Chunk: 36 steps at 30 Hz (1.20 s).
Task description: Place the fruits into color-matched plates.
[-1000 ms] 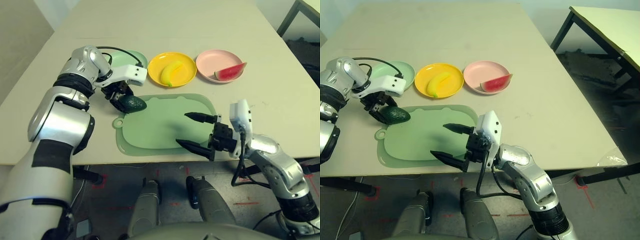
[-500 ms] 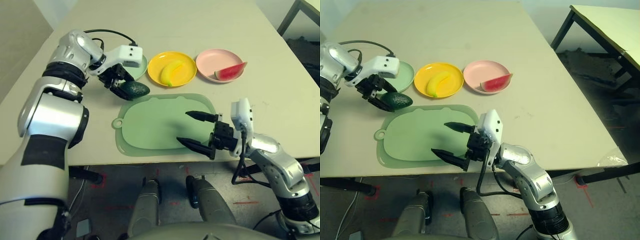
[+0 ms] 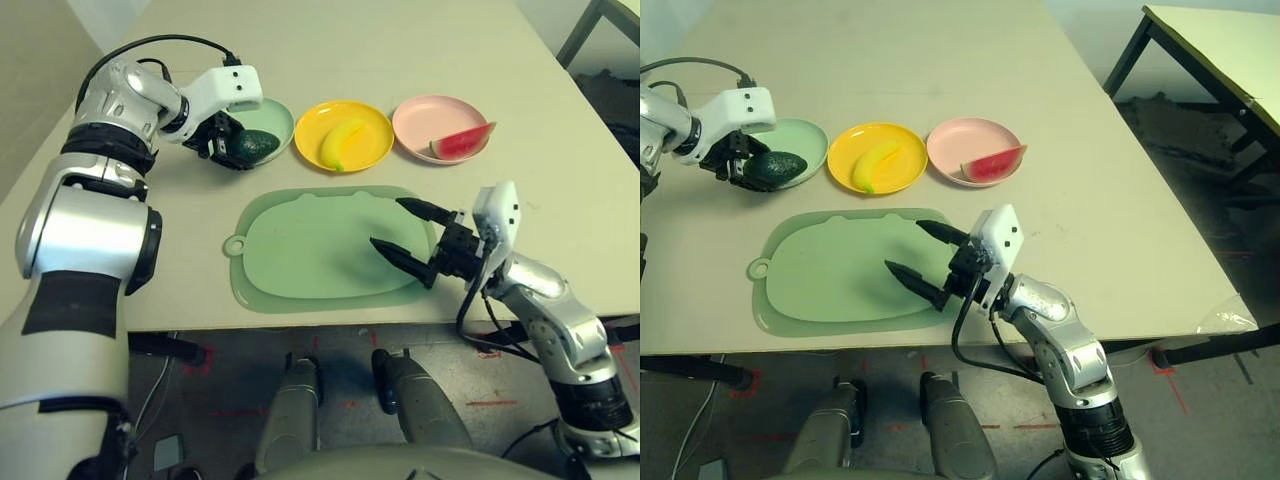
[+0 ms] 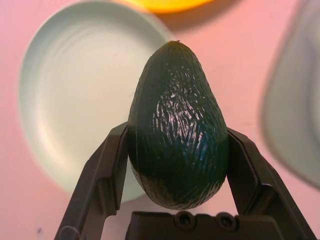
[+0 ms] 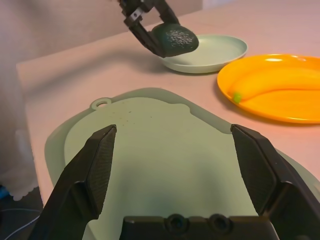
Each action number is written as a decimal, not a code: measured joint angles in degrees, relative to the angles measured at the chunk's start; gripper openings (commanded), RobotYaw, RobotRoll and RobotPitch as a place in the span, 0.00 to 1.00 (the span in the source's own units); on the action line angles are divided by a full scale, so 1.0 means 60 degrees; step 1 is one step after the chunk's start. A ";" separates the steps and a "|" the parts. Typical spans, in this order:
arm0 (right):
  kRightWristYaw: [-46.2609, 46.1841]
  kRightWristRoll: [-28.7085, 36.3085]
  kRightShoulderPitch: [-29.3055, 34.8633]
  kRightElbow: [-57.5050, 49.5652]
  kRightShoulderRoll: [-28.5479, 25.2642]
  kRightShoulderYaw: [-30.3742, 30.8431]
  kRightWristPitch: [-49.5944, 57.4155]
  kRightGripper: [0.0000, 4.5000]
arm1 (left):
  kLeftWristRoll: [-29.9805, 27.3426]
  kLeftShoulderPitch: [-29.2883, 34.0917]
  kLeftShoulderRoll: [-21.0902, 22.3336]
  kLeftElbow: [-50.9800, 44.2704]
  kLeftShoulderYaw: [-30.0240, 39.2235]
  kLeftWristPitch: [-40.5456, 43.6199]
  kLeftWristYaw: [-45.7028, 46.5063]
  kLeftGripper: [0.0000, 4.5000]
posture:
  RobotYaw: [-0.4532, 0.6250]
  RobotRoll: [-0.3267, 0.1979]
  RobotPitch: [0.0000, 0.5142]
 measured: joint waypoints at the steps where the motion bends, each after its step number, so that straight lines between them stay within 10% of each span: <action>1: -0.0022 0.0001 0.0040 -0.0013 -0.0001 0.0000 0.0001 1.00 | 0.0104 0.0081 -0.0005 0.0030 0.0002 -0.0018 0.0328 0.70 | 0.16 0.62 0.47; 11: -0.0147 0.0151 0.0444 -0.0595 -0.0175 -0.0092 0.0253 1.00 | 0.0642 0.0748 -0.0269 0.0176 0.0208 -0.0261 0.2809 0.70 | 0.15 0.62 0.45; 15: -0.0156 0.0218 0.0458 -0.0755 -0.0289 -0.0237 0.0386 1.00 | 0.0841 0.0853 -0.0335 0.0225 0.0212 -0.0287 0.3279 1.00 | 0.15 0.62 0.45; 36: 0.0447 0.0160 -0.0390 0.0449 -0.0159 -0.0213 0.0059 1.00 | -0.0020 -0.0438 0.0259 0.0211 0.1728 -0.0494 0.1605 1.00 | 0.25 0.62 0.39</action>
